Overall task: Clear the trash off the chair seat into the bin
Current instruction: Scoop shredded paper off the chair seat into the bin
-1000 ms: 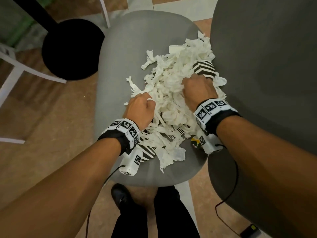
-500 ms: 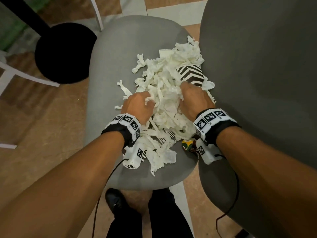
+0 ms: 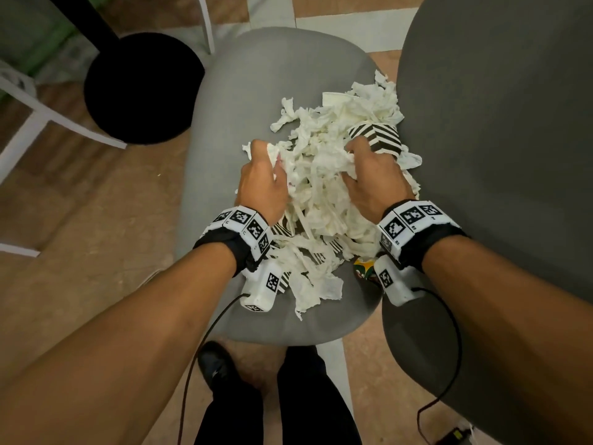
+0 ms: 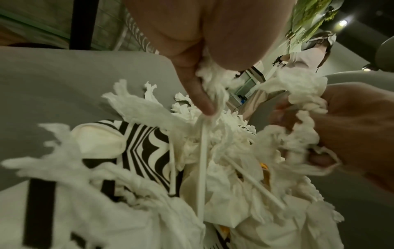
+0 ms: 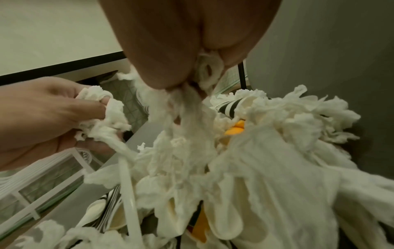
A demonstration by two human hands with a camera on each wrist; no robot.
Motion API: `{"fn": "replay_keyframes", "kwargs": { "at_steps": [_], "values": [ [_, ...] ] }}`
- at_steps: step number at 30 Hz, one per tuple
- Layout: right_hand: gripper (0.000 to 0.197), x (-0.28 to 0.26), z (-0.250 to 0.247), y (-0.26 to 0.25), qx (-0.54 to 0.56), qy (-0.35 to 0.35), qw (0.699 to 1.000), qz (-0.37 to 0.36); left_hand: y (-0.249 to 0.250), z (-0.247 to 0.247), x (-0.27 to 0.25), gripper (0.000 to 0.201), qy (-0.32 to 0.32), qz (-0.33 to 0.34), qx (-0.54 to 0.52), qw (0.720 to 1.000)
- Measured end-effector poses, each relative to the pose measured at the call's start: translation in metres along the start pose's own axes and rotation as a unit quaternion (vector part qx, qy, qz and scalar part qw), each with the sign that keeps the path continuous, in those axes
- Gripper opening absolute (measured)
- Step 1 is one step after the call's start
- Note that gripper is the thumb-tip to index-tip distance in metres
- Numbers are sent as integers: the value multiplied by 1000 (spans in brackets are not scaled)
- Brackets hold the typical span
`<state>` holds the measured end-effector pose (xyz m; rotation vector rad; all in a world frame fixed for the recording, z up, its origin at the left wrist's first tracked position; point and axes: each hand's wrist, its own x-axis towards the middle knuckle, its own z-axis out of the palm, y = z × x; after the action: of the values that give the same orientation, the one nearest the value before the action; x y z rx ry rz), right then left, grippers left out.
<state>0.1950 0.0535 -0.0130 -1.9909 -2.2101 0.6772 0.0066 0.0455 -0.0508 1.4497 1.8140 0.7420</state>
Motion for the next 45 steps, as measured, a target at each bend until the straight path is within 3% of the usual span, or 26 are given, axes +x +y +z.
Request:
{"fn": "replay_keyframes", "kwargs": {
  "at_steps": [4,9,12,14,17,21,24,28,30,34,37,40,43,45],
  "values": [
    [33,-5,-2,-19,-25,13,999,-22,-2,-21,-11,20,59,-7,-28,998],
    [70,-9,7,-54,1,12,999,48,-22,-48,-21,39,83,-4,-7,997],
    [48,-9,21,-82,-60,-63,996,-9,-43,-63,-27,42,90,-8,-10,996],
    [44,-10,33,-106,-40,-63,997,-34,-56,-73,-38,41,94,-23,-15,995],
    [51,-22,64,-152,49,-45,995,-68,-87,-98,-66,37,92,-74,-26,993],
    [43,-47,123,-234,151,-109,978,-97,-164,-138,-108,28,102,-145,-37,983],
    [50,-57,160,-269,197,-186,960,-66,-191,-158,-133,26,73,-233,-83,966],
    [34,-80,241,-323,261,-297,918,16,-280,-189,-172,29,51,-344,-143,927],
    [35,-87,282,-331,246,-323,913,42,-315,-194,-188,33,50,-365,-154,917],
    [49,-100,351,-333,143,-333,931,43,-359,-193,-213,33,37,-380,-162,910],
    [78,-104,377,-321,70,-404,911,48,-377,-187,-222,41,34,-370,-166,914],
    [93,-103,384,-312,44,-418,906,41,-390,-178,-223,43,17,-362,-161,918],
    [89,-100,385,-306,48,-409,911,36,-396,-170,-217,50,-4,-385,-159,909],
    [74,-97,379,-302,49,-396,916,34,-395,-169,-210,48,-17,-407,-141,902]
  ]
}}
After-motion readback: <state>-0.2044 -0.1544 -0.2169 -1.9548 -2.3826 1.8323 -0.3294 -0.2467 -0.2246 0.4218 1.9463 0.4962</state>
